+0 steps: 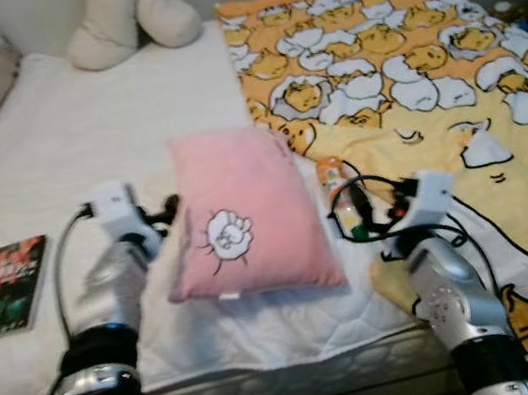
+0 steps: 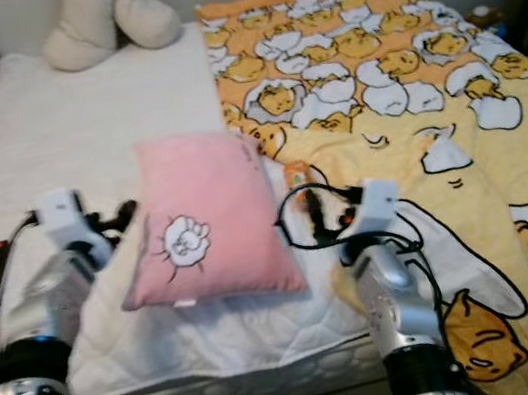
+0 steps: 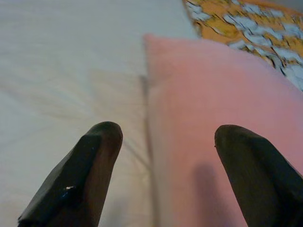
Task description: Clean up the room
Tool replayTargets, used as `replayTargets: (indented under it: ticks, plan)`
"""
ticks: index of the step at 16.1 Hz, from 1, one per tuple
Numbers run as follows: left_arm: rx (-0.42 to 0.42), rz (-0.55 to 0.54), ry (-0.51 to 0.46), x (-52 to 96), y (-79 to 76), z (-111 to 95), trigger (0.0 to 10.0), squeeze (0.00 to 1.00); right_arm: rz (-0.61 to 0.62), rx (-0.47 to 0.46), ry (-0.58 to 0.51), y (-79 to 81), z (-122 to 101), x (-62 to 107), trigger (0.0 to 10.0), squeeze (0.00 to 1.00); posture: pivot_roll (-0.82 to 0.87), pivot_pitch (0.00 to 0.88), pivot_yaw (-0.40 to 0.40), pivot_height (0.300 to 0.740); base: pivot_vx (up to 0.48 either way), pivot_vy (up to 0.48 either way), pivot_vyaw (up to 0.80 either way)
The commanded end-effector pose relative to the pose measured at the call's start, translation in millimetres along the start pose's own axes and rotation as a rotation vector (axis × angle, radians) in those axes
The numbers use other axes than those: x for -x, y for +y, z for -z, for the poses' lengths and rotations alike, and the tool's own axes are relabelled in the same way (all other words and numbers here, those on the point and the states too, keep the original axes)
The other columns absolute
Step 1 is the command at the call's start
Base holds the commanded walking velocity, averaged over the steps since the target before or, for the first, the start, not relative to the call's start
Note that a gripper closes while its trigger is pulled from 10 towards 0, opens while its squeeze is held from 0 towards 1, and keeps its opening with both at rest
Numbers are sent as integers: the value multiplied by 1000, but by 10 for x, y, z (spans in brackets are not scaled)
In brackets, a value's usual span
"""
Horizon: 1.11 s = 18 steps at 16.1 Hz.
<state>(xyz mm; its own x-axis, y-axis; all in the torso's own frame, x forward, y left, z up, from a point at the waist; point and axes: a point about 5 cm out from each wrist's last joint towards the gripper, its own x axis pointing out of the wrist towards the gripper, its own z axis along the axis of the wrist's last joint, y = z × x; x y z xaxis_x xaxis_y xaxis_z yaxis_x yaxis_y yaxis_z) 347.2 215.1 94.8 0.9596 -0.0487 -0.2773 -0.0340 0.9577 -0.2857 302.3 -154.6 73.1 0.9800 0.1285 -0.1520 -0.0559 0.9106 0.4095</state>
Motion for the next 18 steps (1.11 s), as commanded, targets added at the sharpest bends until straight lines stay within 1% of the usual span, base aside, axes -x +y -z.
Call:
replayTargets:
  ticks: [1, 4, 6, 8, 9, 10, 11, 12, 13, 14, 15, 16, 17, 18]
  plan:
    - [58, 35, -2, -25, -46, -69, 10000, 0, -37, -51, -14, 43, -65, 4, 10000, 0, -114, 0, 69, 736, 0, 0, 0]
    - [100, 88, 3, -7, -90, -101, 10000, 0, -98, -99, -9, 133, -119, 19, 10000, 0, -115, 0, 66, 736, 0, 0, 0]
    - [109, 121, 36, -4, -140, -29, 10000, 0, -81, -154, 35, 98, -30, 13, 10000, 0, -106, 0, 62, 736, 0, 0, 0]
    - [112, 170, 72, 3, -212, 29, 10000, 0, -53, -172, 77, 56, 70, 24, 10000, 0, -95, 0, 59, 736, 0, 0, 0]
    - [113, 191, 84, 9, -238, 40, 10000, 0, -37, -149, 77, 44, 70, 34, 10000, 0, -91, 0, 59, 736, 0, 0, 0]
    - [110, 207, 87, 16, -258, 28, 10000, 0, -12, -92, 60, 19, 41, 48, 10000, 0, -91, 0, 60, 736, 0, 0, 0]
    - [113, 222, 83, 25, -269, -1, 10000, 0, 20, -4, 55, -22, 17, 73, 10000, 0, -92, 0, 62, 736, 0, 0, 0]
    - [110, 228, 80, 32, -271, -16, 10000, 0, 36, 13, 55, -40, 13, 86, 10000, 0, -93, 0, 60, 736, 0, 0, 0]
    - [107, 236, 75, 47, -269, -38, 10000, 0, 69, 86, 69, -85, 39, 115, 10000, 0, -96, 0, 63, 736, 0, 0, 0]
    - [103, 240, 72, 62, -265, -52, 10000, 0, 98, 202, 86, -130, 80, 150, 10000, 0, -96, 0, 63, 736, 0, 0, 0]
    - [94, 247, 68, 85, -274, -70, 10000, 0, 108, 192, 91, -133, 125, 175, 10000, 0, -99, 0, 66, 736, 0, 0, 0]
    - [86, 249, 47, 92, -270, -147, 10000, 0, 127, 171, 82, -143, 132, 185, 10000, 0, -99, 0, 66, 736, 0, 0, 0]
    - [90, 254, 36, 95, -276, -220, 10000, 0, 155, 133, 77, -176, 140, 190, 10000, 0, -98, 0, 66, 736, 0, 0, 0]
    - [89, 263, 44, 96, -282, -236, 10000, 0, 174, 80, 84, -207, 159, 185, 10000, 0, -96, 0, 67, 736, 0, 0, 0]
